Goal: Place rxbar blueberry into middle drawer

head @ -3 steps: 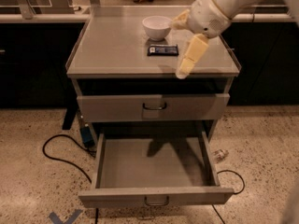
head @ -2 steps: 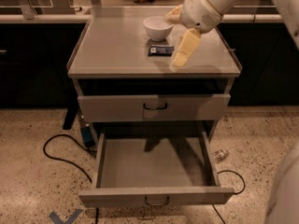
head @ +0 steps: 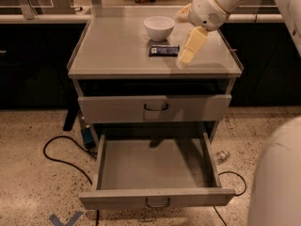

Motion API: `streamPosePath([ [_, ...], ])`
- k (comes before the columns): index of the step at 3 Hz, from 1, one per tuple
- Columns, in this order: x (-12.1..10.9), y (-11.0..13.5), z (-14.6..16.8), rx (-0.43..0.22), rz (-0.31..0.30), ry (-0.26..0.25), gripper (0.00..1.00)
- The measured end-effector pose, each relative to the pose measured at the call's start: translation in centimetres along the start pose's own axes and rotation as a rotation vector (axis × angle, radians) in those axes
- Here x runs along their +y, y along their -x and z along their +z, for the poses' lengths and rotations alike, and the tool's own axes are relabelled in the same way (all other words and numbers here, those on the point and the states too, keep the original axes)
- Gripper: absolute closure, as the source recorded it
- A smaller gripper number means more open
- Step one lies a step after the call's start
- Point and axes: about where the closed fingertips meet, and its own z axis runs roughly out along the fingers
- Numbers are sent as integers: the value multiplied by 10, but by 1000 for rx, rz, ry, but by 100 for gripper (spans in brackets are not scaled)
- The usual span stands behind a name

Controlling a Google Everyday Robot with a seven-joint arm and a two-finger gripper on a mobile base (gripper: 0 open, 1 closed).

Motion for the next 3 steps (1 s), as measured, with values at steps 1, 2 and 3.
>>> streamPosePath([
  [1,-30,-48,24,55,118,32,0],
  [2,-50,-82,33,98,157,6,0],
  [3,-50,-82,33,97,157,6,0],
])
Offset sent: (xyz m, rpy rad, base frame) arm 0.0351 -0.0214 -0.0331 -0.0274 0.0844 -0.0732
